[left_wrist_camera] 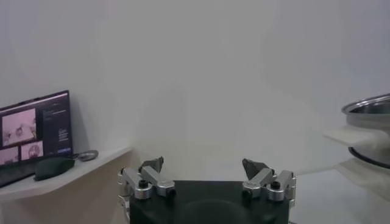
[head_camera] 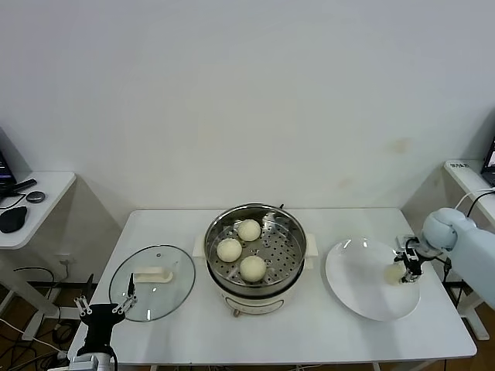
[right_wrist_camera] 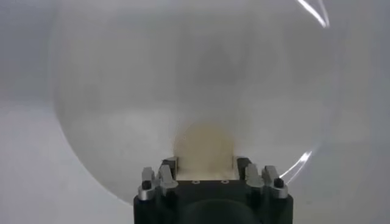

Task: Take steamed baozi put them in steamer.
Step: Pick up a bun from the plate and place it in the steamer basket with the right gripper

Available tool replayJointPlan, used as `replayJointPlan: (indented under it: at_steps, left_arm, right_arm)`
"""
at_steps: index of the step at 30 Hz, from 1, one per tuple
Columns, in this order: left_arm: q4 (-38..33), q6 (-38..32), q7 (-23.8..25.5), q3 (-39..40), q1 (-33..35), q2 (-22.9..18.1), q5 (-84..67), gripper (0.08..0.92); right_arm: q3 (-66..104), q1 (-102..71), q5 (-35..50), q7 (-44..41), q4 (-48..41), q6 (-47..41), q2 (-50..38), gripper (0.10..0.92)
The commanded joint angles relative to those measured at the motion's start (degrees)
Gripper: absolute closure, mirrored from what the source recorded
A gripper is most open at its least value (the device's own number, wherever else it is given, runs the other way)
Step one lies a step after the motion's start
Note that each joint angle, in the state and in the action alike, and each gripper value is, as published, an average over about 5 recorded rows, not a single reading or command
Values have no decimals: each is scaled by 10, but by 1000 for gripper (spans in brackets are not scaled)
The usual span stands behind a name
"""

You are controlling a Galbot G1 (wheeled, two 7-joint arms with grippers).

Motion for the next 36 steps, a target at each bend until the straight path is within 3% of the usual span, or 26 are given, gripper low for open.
replayJointPlan:
  at_steps: [1,6,11,20,27,36]
  left_arm:
    - [-2,0,0,3,-3,3,0,177]
    - [-4,1,1,9,-9,6,-1,177]
    - [-6,4,3,14,-14,9,-3,177]
    - [-13,5,3,14,-12,9,-6,177]
    - [-19,9,4,8,-12,4,-14,177]
    - [-33,15,4,7,-10,-5,-15,177]
  right_arm:
    - [-120,155,147,-28,144,-61,-83,464]
    - [-278,359,282,-23,215,-107,-70,465]
    - [-403,520,414,11,285,-160,3,462]
    - [-449,556,545,108,312,-267,174,448]
    - [-456,497,536,143,283,-318,246,448]
    - [-444,397,414,131,191,-308,266,448]
